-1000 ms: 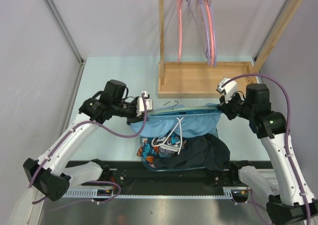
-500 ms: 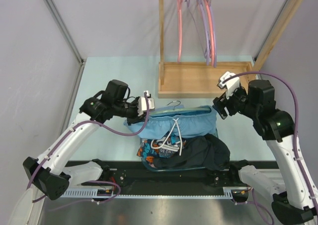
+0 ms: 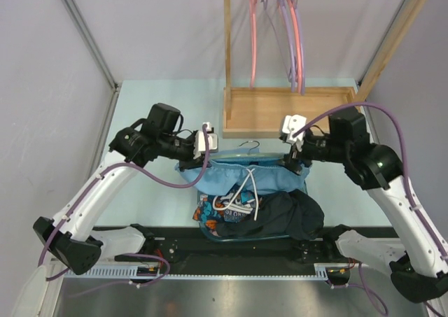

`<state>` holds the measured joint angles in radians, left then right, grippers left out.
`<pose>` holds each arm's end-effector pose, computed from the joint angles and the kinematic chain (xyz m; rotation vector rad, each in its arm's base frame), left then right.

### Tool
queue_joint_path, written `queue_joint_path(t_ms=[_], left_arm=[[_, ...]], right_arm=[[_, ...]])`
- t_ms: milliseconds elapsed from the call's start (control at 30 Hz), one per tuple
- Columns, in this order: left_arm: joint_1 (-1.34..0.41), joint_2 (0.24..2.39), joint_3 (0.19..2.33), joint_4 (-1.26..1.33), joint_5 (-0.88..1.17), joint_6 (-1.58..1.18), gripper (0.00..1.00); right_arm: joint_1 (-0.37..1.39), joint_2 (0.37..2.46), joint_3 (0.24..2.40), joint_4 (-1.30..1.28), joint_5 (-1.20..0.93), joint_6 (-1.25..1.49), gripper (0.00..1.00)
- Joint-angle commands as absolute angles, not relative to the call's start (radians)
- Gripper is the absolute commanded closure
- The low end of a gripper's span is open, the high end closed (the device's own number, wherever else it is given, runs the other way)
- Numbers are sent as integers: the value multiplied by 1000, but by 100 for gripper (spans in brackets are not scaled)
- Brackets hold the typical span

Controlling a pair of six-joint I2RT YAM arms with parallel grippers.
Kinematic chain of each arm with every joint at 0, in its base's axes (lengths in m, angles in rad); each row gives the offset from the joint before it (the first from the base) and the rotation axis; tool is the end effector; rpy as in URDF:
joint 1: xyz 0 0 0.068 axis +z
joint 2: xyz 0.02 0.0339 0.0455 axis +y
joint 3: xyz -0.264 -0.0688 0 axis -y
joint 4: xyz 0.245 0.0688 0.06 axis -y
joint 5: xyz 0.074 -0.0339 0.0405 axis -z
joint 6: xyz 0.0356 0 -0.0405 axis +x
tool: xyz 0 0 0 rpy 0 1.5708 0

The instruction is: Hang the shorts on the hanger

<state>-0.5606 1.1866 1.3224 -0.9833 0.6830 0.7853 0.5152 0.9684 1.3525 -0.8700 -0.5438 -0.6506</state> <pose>0.1769 -0.1376 0.3747 1.6499 1.5814 -0.7039 0.1366 0.0985 0.4297 -1.3712 1.4736 0.4712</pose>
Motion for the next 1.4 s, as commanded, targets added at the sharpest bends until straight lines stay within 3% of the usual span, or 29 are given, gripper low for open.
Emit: queue_joint_path(t_ms=[0, 233, 300, 367, 433, 533, 567, 600, 700, 900, 1133, 1367], left_arm=[[-560, 1192, 1404, -991, 799, 864, 100], [-560, 1186, 1414, -982, 827, 874, 100], [-560, 1177, 1408, -957, 827, 865, 100], [-561, 1161, 1396, -919, 827, 841, 100], [-560, 1151, 1388, -888, 827, 819, 100], [-561, 1141, 1393, -842, 810, 760, 88], [-560, 1135, 1399, -836, 808, 746, 78], [-560, 1134, 1402, -825, 801, 733, 56], [-560, 1106, 1399, -752, 770, 651, 31], [-560, 1077, 1381, -629, 753, 529, 13], [-560, 1068, 1367, -601, 764, 499, 7], [-560, 1040, 1319, -597, 761, 488, 5]], right_arm=[[600, 1021, 1379, -844, -542, -722, 32], [632, 1069, 1378, -859, -554, -742, 43], [634, 1077, 1378, -899, -566, -749, 60], [635, 1083, 1378, -916, -558, -735, 90], [634, 1077, 1376, -916, -529, -694, 100], [617, 1048, 1377, -916, -480, -617, 100], [591, 1029, 1378, -922, -465, -598, 100], [569, 1022, 1378, -928, -468, -588, 100], [458, 983, 1381, -974, -477, -560, 100], [229, 947, 1390, -1152, -528, -617, 100], [-238, 960, 1390, -1221, -676, -655, 100], [-541, 1086, 1512, -1295, -821, -669, 100]])
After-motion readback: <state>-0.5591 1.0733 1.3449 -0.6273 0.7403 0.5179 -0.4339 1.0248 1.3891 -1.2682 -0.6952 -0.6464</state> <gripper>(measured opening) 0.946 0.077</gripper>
